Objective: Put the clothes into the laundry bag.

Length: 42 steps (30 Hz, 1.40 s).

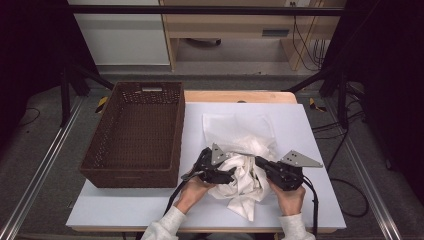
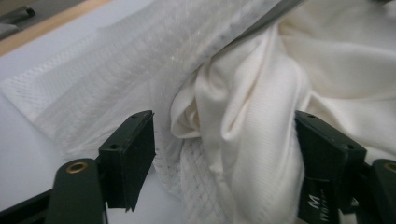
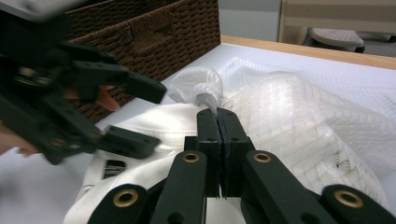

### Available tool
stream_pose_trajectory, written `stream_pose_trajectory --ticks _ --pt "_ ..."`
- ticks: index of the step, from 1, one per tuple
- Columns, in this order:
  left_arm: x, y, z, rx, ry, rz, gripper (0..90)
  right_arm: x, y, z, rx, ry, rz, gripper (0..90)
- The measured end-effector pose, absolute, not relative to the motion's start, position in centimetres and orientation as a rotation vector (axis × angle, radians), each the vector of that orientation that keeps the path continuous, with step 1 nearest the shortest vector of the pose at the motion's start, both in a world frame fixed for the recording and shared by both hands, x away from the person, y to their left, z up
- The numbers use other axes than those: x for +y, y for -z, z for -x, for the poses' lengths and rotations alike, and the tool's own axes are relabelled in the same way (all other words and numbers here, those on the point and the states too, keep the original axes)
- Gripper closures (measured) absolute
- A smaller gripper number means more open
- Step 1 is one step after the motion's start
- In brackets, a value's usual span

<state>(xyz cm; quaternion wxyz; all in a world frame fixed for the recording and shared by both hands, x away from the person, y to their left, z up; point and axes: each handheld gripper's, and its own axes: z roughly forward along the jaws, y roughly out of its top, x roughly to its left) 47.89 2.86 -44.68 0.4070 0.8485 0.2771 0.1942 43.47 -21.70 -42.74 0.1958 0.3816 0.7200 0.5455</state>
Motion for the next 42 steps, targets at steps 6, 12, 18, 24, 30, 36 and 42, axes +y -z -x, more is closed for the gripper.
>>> stream_pose_trajectory --ticks 6,12,18,24,30,36,42 --pt "1.9 46.6 -49.1 0.631 -0.313 -2.129 47.1 -21.7 42.8 -43.6 2.02 -1.526 -1.078 89.3" --pt "1.5 45.3 -47.0 0.565 -0.355 -2.108 77.2 -21.8 42.9 -43.7 2.024 -1.532 -1.075 89.4" --pt "-0.5 43.8 -45.4 0.548 -0.42 -2.121 77.8 -21.8 42.8 -43.6 2.015 -1.572 -1.06 89.5" --pt "-2.6 45.1 -47.9 0.723 -0.465 -2.155 77.0 -22.0 42.5 -43.3 2.014 -1.628 -1.038 89.5" --pt "-1.6 45.2 -48.1 0.739 -0.505 -2.121 62.4 -22.2 42.6 -43.3 2.018 -1.575 -1.051 89.5" --pt "1.6 44.5 -46.1 0.717 -0.455 -2.104 31.2 -22.2 42.6 -43.3 2.011 -1.553 -1.062 89.5" --pt "3.7 46.5 -44.3 0.738 -0.345 -2.114 32.0 -22.0 42.7 -43.4 1.996 -1.521 -1.063 89.5"
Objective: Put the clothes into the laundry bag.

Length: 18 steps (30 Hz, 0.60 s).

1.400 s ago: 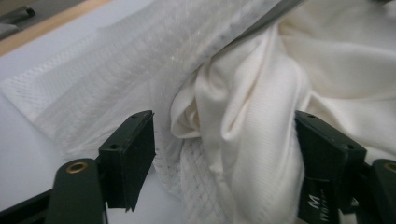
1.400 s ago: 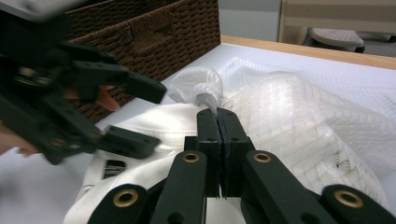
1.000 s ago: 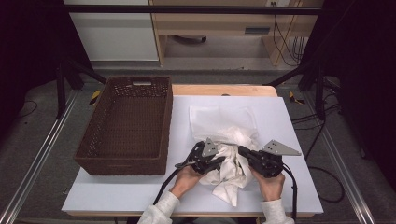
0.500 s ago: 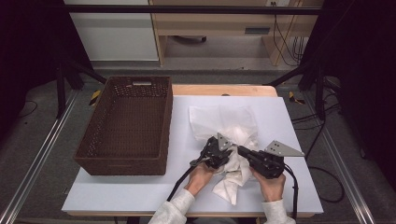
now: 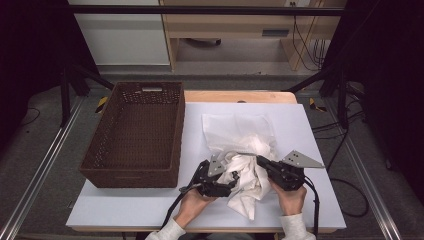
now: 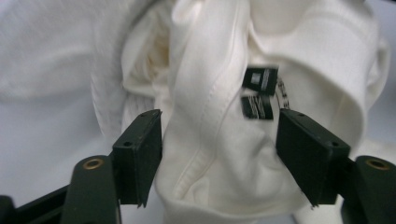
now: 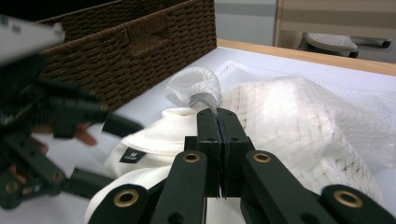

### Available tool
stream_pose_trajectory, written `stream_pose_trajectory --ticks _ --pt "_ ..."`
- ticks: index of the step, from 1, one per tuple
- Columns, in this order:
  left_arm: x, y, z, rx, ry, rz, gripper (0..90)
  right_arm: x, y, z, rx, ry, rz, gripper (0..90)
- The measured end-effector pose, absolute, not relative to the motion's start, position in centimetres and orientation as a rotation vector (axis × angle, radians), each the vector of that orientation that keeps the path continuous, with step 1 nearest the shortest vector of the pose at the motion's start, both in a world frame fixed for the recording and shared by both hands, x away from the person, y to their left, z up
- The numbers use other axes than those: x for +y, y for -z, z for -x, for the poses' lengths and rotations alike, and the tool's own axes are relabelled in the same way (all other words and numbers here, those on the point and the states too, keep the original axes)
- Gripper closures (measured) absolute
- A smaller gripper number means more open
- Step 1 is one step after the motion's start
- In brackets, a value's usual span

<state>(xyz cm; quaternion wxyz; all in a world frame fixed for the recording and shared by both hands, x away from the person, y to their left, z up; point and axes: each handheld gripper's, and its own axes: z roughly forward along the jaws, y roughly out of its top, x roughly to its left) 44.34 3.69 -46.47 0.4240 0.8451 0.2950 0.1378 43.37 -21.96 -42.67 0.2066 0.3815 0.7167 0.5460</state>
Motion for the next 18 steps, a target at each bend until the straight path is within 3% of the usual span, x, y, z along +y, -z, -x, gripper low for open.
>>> stream_pose_trajectory --ticks 3,6,8,13,18 --pt "3.5 48.0 -44.7 0.767 -0.278 -2.101 42.0 -21.8 42.8 -43.5 2.002 -1.505 -1.063 89.4" --pt "3.4 48.0 -44.7 0.767 -0.264 -2.06 69.8 -21.6 43.1 -43.6 2.016 -1.484 -1.065 89.4" --pt "3.3 47.3 -44.2 0.737 -0.29 -2.033 76.4 -21.7 43.1 -43.7 2.018 -1.488 -1.069 89.4" --pt "1.5 43.7 -43.3 0.614 -0.359 -1.981 77.7 -21.7 43.0 -43.7 2.017 -1.517 -1.058 89.5" --pt "-1.9 43.0 -44.5 0.601 -0.411 -2.034 76.5 -22.0 42.4 -43.3 1.994 -1.561 -1.044 89.5"
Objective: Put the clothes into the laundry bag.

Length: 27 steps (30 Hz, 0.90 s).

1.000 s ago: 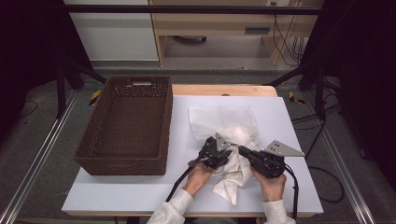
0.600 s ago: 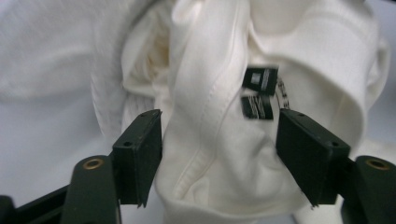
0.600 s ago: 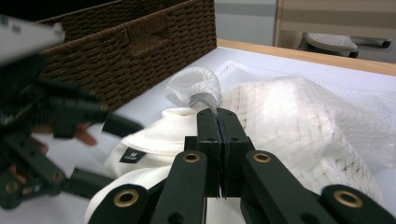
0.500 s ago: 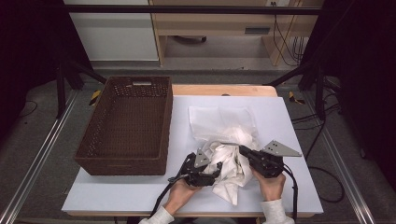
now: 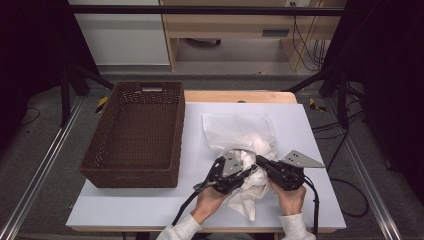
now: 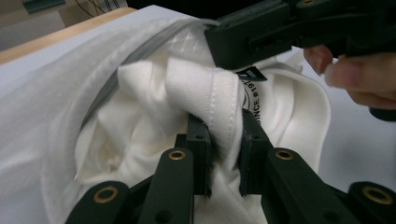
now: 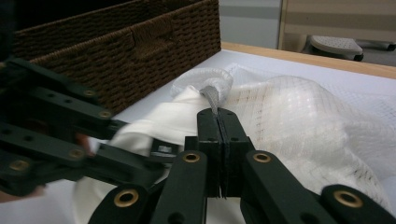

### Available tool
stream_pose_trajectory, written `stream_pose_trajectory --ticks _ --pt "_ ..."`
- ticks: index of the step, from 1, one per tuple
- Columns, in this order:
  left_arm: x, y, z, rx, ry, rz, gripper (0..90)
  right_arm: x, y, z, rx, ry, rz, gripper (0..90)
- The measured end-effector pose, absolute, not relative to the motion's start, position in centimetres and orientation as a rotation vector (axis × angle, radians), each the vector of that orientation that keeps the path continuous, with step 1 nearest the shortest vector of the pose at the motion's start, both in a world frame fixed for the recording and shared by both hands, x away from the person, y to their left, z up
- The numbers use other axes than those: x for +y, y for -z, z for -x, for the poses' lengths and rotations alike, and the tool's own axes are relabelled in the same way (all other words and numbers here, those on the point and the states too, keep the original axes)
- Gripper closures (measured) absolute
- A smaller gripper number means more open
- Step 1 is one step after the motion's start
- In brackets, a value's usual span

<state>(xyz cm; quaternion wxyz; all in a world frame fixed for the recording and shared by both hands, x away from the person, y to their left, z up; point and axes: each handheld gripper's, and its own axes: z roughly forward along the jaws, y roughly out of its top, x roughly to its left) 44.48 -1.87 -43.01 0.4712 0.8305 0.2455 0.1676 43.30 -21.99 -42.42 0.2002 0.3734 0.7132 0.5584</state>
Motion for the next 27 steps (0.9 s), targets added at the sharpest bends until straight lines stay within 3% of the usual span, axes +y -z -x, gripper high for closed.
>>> stream_pose_trajectory --ticks 4,5,11,15,16,17,18,22,27 --pt "-3.5 44.2 -45.7 0.635 -0.478 -2.096 76.4 -22.1 42.3 -43.2 1.991 -1.582 -1.03 89.6" --pt "-3.9 45.4 -47.0 0.706 -0.45 -2.085 76.5 -22.2 42.2 -43.1 1.988 -1.596 -1.034 89.5" --pt "-3.8 45.4 -47.4 0.709 -0.443 -2.079 75.1 -22.5 42.2 -43.1 1.986 -1.597 -1.049 89.5" --pt "-2.8 44.9 -46.8 0.682 -0.42 -2.042 64.7 -22.5 42.4 -43.2 1.993 -1.561 -1.048 89.5" --pt "-2.2 44.6 -46.5 0.676 -0.406 -2.032 57.8 -22.5 42.6 -43.3 1.993 -1.552 -1.051 89.5" --pt "-1.4 43.9 -46.0 0.665 -0.419 -2.04 44.0 -22.5 42.7 -43.3 1.998 -1.535 -1.064 89.5" --pt "-1.4 43.9 -46.0 0.665 -0.419 -2.04 39.2 -22.5 42.7 -43.3 1.998 -1.535 -1.064 89.5" --pt "1.1 42.3 -44.5 0.623 -0.449 -2.03 33.1 -22.5 42.7 -43.4 1.999 -1.523 -1.066 89.5" --pt "4.4 41.0 -43.4 0.628 -0.482 -2.028 32.8 -22.4 42.8 -43.4 2.0 -1.517 -1.069 89.4"
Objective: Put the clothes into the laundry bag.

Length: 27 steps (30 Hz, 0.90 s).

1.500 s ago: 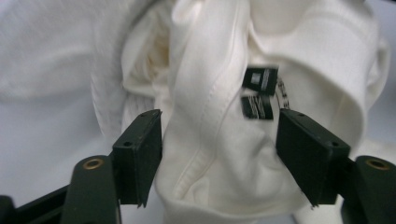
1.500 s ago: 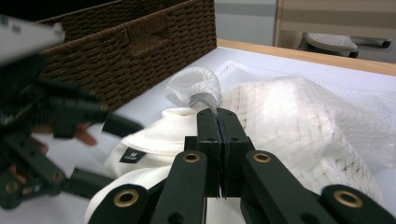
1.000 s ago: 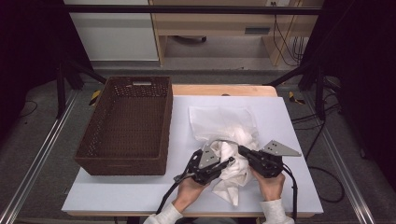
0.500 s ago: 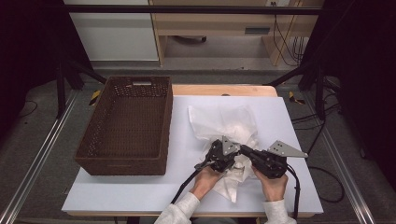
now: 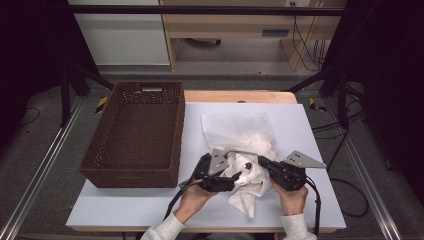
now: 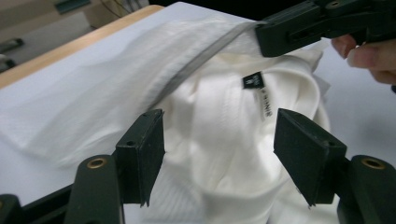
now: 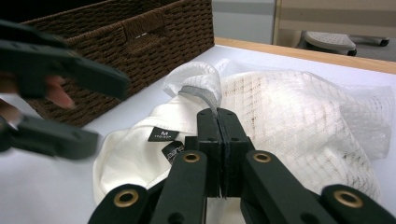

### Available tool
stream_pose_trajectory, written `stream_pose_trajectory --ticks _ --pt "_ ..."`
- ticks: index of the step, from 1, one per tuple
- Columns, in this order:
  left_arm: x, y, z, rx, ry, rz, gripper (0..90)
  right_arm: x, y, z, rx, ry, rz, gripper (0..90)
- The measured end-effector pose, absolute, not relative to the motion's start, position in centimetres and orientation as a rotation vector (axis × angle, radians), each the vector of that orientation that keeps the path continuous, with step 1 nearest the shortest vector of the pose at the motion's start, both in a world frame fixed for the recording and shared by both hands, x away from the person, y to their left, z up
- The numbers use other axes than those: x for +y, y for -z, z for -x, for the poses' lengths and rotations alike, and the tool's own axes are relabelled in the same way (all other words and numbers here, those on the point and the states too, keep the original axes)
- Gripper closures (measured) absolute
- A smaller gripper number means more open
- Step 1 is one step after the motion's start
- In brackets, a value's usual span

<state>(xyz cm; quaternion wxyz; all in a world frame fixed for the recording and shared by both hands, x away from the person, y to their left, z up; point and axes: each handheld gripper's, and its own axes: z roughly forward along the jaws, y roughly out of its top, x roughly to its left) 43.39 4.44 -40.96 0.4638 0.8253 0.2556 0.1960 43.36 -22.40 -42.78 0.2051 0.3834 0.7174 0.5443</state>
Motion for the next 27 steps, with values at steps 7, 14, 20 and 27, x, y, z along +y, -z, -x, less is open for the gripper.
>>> stream_pose_trajectory --ticks 7,14,20,27 --pt "4.0 44.9 -44.1 0.656 -0.394 -2.114 50.9 -22.3 42.9 -43.4 2.004 -1.513 -1.074 89.4" --pt "0.7 45.9 -43.9 0.603 -0.365 -2.013 81.4 -22.2 43.0 -43.6 2.003 -1.509 -1.074 89.4" --pt "-2.0 45.0 -43.4 0.56 -0.429 -2.026 81.9 -22.6 42.5 -43.3 1.98 -1.534 -1.073 89.4" --pt "-3.2 45.8 -44.1 0.564 -0.48 -2.079 76.6 -22.3 43.0 -43.6 1.996 -1.506 -1.084 89.4"
